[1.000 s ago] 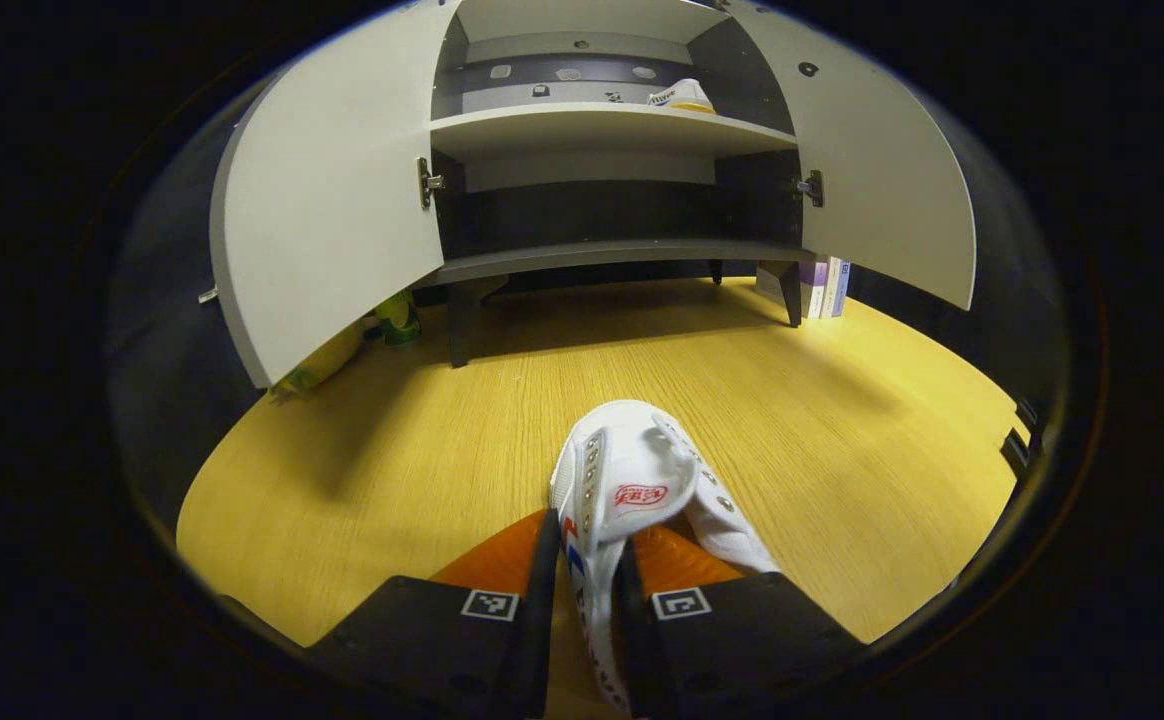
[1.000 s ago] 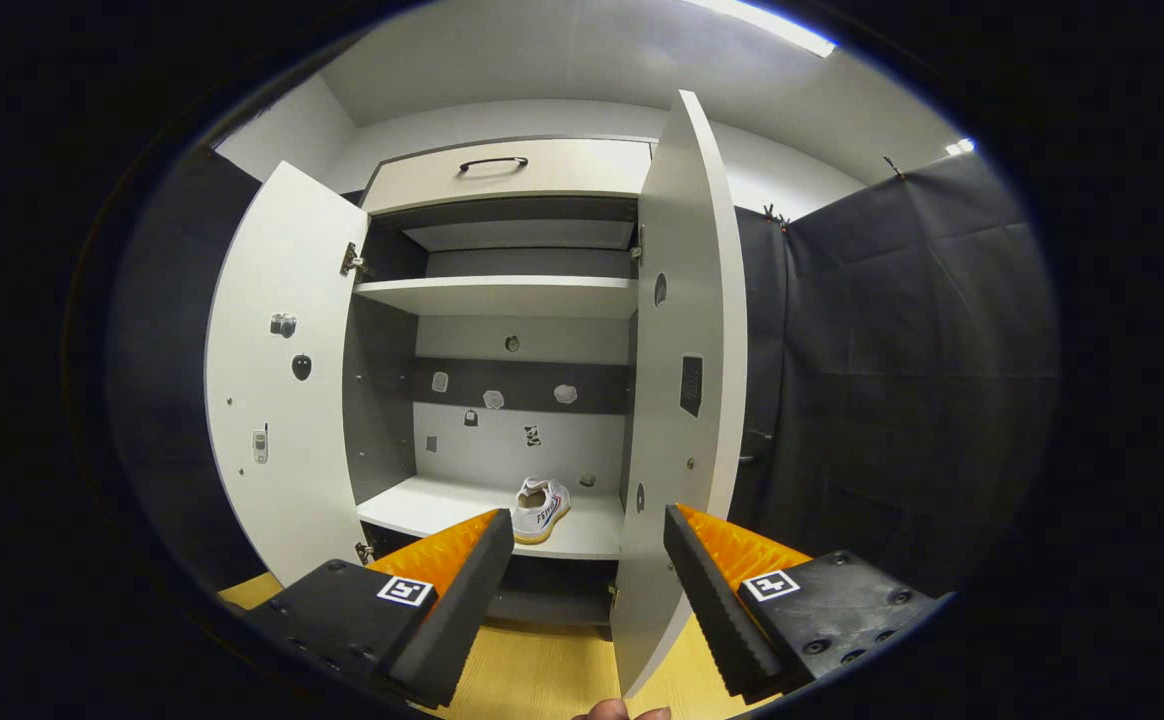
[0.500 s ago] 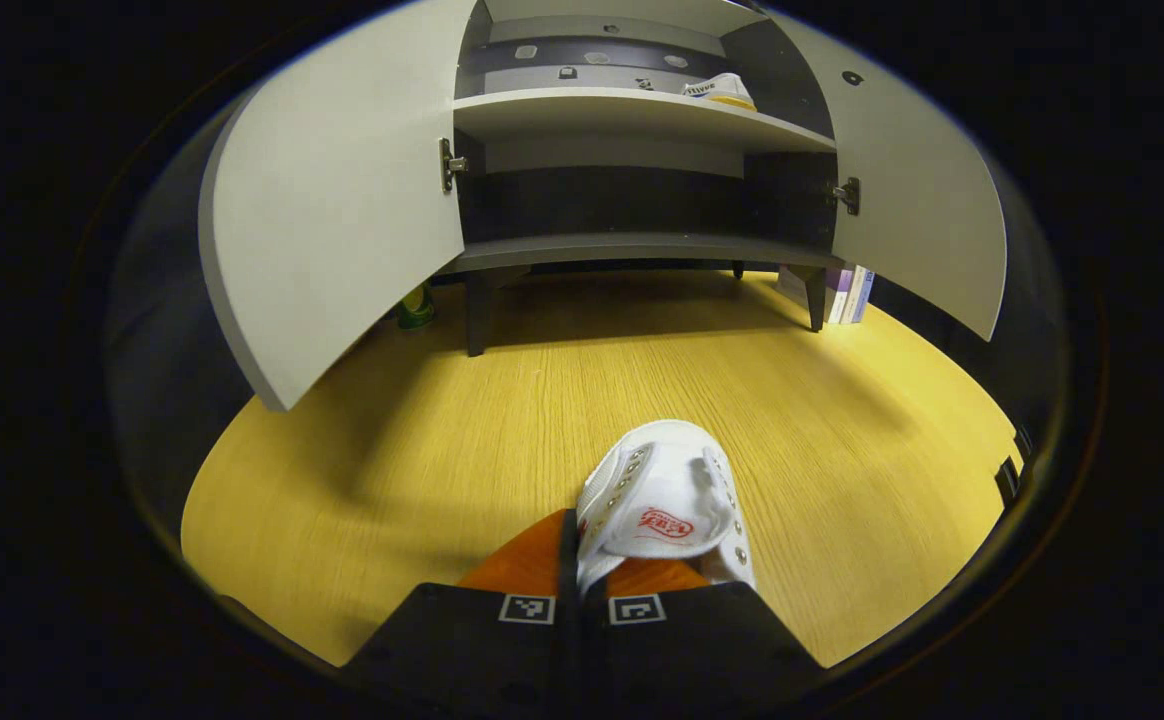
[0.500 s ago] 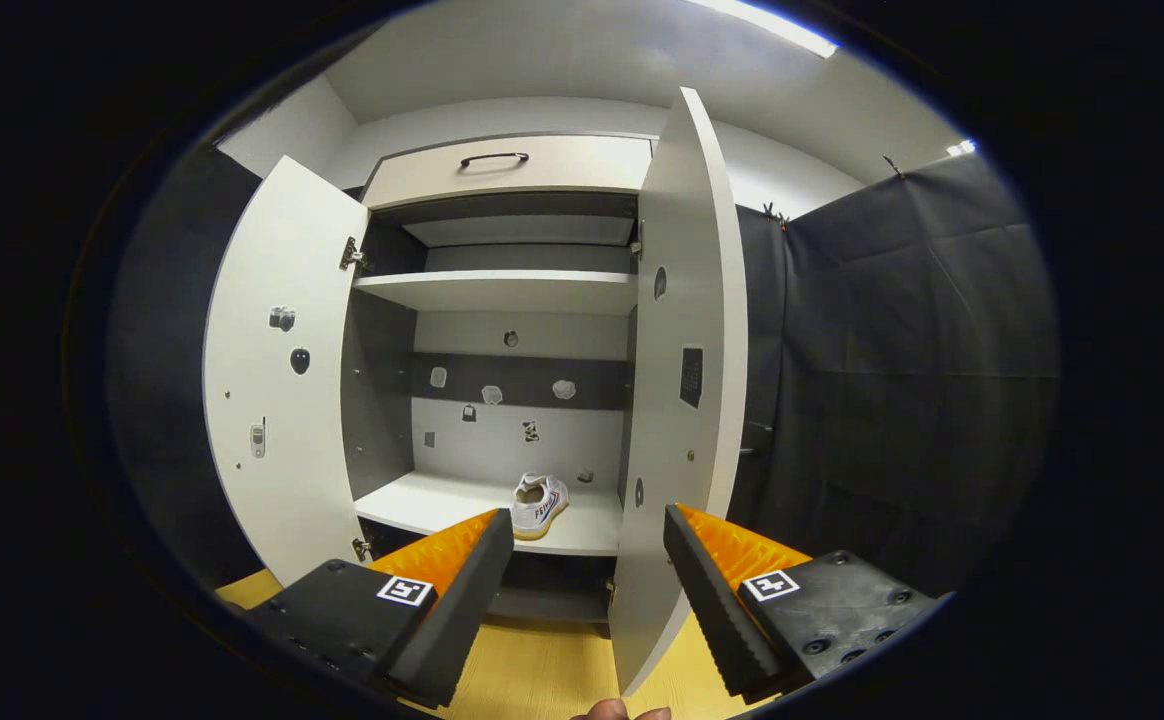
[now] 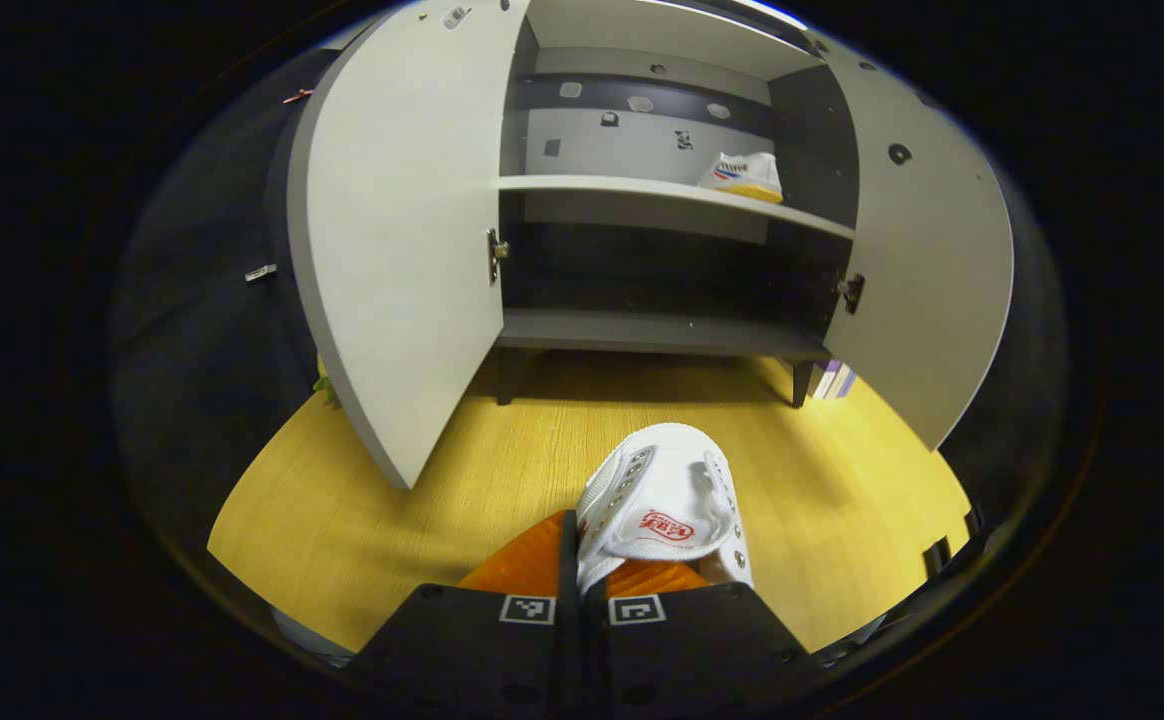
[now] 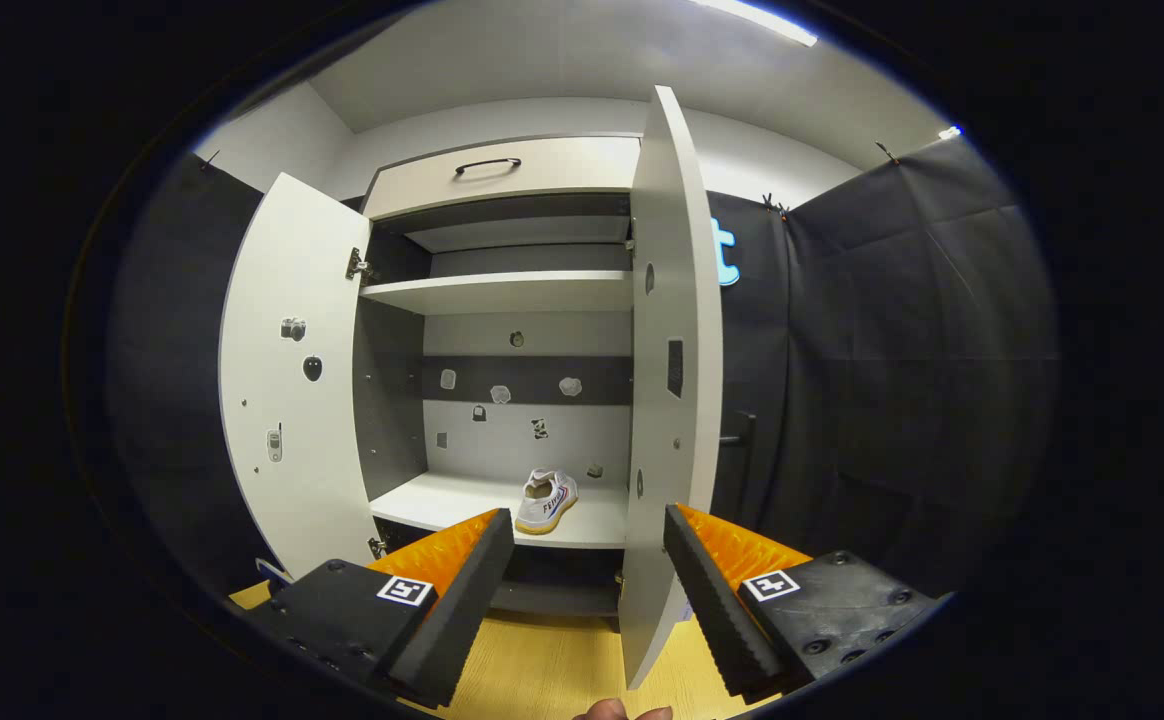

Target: Grab one shoe with the right hand and put it into the shoe cabinet, grab the other shoe with the left hand and put it into the shoe cabinet; then close the right door with the right hand and the left door with the left hand.

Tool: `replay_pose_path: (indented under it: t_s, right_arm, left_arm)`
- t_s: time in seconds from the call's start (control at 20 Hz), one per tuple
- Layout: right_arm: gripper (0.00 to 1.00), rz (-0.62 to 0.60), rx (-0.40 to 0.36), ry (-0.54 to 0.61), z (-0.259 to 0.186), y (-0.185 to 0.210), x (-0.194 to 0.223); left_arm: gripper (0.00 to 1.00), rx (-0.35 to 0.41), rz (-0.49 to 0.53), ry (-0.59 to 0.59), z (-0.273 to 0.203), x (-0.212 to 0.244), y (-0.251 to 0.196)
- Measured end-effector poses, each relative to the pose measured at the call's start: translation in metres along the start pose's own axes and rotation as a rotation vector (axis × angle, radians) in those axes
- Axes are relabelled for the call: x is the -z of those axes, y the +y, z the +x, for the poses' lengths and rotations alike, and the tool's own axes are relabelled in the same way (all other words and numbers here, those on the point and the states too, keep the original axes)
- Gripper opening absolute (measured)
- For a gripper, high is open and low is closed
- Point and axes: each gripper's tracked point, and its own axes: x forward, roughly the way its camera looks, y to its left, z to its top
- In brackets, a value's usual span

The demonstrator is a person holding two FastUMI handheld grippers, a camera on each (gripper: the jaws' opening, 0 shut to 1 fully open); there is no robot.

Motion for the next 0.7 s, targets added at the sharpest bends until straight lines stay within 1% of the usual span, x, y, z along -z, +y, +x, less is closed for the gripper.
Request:
replay_pose_path:
  t_s: [0.15,0.3,0.4,0.5,0.55,0.7]
  right_arm:
    - [0.96,0.015,-0.014,0.015,-0.004,-0.005,0.010]
    - [0.96,-0.003,-0.025,-0.015,-0.007,-0.009,0.007]
    - [0.96,0.002,-0.052,-0.042,-0.008,-0.004,0.003]
    - [0.96,0.049,-0.077,-0.027,-0.010,-0.002,0.006]
    - [0.96,0.063,-0.071,-0.013,-0.010,-0.006,0.010]
    - [0.96,0.052,-0.065,0.021,-0.010,-0.014,0.018]
  left_arm:
    - [0.05,-0.038,-0.044,-0.031,-0.014,-0.041,-0.008]
    - [0.05,-0.064,-0.067,-0.072,-0.021,-0.086,-0.018]
    - [0.05,-0.081,-0.092,-0.096,-0.021,-0.117,-0.026]
    - [0.05,-0.087,-0.106,-0.128,-0.018,-0.150,-0.036]
    - [0.05,-0.090,-0.110,-0.146,-0.016,-0.167,-0.041]
    - [0.05,-0.102,-0.129,-0.193,-0.004,-0.216,-0.052]
